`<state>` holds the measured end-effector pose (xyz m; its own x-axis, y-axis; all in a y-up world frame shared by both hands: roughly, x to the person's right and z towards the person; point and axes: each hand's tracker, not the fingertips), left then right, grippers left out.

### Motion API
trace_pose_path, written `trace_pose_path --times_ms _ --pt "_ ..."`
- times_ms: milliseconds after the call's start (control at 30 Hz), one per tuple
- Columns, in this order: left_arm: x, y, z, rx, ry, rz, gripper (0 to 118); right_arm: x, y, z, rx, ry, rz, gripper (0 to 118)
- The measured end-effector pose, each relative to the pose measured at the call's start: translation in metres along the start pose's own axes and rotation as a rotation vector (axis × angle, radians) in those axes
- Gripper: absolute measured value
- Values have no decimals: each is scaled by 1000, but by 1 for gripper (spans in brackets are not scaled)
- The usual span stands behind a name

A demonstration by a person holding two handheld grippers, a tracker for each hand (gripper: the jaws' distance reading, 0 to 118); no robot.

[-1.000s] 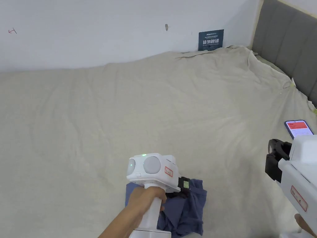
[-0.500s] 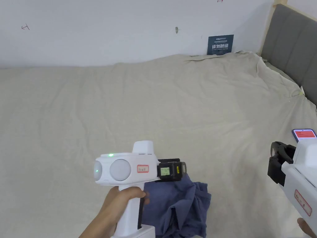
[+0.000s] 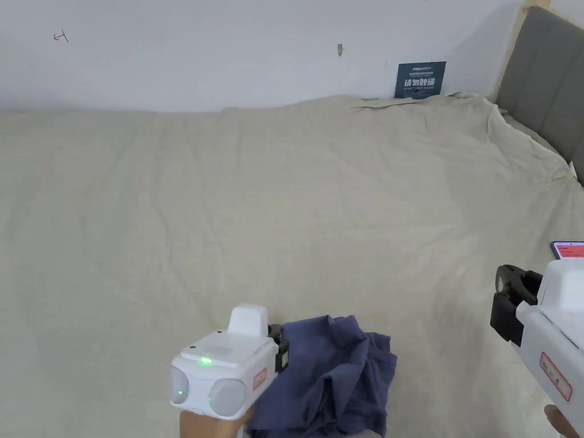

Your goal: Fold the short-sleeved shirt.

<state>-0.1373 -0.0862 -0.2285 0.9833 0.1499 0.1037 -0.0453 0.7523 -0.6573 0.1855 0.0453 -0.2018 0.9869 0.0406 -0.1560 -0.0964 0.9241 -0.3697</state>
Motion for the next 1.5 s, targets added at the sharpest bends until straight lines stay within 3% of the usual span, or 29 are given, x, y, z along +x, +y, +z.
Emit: trace_pose_path --times_ms 500,800,1200,1500 --pt "116 -41 -44 -87 -138 -86 0 25 -10 8 -25 -38 -14 0" --pt "152 -51 -52 -120 -214 -129 0 34 -11 15 -31 -72 -25 0" --pt "117 19 15 159 -225 -39 0 21 2 23 15 -61 -33 0" --pt "58 80 73 413 -104 9 0 -6 19 18 107 -9 -26 0"
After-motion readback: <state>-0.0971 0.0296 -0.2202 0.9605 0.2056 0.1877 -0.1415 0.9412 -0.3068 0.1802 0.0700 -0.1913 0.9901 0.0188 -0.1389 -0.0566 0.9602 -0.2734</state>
